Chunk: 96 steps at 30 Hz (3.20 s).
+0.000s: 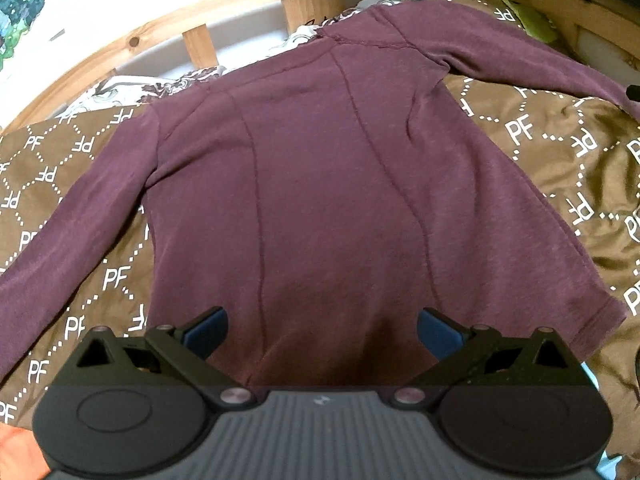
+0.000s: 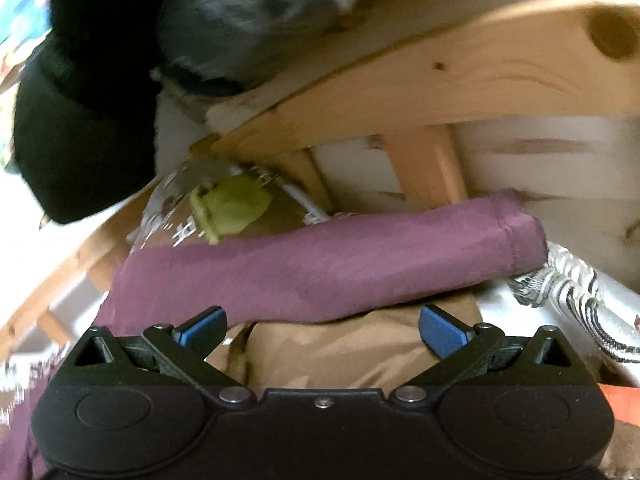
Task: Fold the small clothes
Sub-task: 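Reach the right gripper to the nearest sleeve cuff and grasp it, then carry the held sleeve with the right gripper across the shirt back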
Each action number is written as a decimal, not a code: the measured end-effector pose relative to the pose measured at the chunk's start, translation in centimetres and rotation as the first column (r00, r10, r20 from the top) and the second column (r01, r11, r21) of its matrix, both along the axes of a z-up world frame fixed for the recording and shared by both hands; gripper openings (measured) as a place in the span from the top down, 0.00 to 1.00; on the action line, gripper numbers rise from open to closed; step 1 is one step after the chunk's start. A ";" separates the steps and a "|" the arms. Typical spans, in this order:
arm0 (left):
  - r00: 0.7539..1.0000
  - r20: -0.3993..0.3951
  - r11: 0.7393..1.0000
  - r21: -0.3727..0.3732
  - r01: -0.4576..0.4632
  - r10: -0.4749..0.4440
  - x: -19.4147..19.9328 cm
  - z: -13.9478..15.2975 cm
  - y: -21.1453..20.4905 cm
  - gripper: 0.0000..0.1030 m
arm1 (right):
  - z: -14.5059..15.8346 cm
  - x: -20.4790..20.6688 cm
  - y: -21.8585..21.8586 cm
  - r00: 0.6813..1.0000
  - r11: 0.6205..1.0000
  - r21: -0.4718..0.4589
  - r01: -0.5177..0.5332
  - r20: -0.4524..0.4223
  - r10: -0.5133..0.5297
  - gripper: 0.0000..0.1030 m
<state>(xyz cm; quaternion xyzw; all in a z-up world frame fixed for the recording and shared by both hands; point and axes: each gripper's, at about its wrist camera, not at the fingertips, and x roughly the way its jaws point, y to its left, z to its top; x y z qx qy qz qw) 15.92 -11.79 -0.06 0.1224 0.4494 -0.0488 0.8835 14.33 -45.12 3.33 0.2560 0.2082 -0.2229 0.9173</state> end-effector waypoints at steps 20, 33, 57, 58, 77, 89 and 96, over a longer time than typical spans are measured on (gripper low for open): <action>0.999 0.031 0.998 -0.043 -0.041 0.042 0.4 2.0 5.4 0.00 | 4.1 1.8 4.5 0.954 0.909 -0.304 0.286 0.178 -0.241 0.97; 0.978 0.052 0.971 -0.144 -0.193 0.202 0.9 2.7 10.7 0.00 | 5.5 4.4 25.6 0.793 0.297 -0.890 -0.347 -0.108 0.600 0.98; 0.931 0.033 0.913 -0.214 -0.348 0.362 1.4 2.6 16.2 0.00 | -7.2 -5.6 36.8 0.244 -0.559 -0.615 -0.556 -0.764 0.597 0.76; 0.932 0.033 0.914 -0.213 -0.345 0.360 1.4 2.6 16.1 0.00 | -7.3 -5.9 36.8 0.232 -0.569 -0.609 -0.553 -0.768 0.597 0.67; 0.948 0.061 0.925 -0.246 -0.290 0.313 2.1 1.2 15.0 0.01 | -1.0 -2.0 30.5 0.285 -0.141 -0.587 -0.797 -0.572 0.769 0.14; 0.971 0.089 0.962 -0.181 -0.204 0.222 3.4 -2.4 10.2 0.01 | 0.3 13.3 21.4 0.678 0.363 -0.623 -0.693 -0.390 0.624 0.10; 0.973 0.109 0.972 -0.143 -0.188 0.205 3.9 -3.3 8.8 0.01 | -1.6 21.2 20.0 0.709 0.452 -0.571 -0.686 -0.384 0.592 0.33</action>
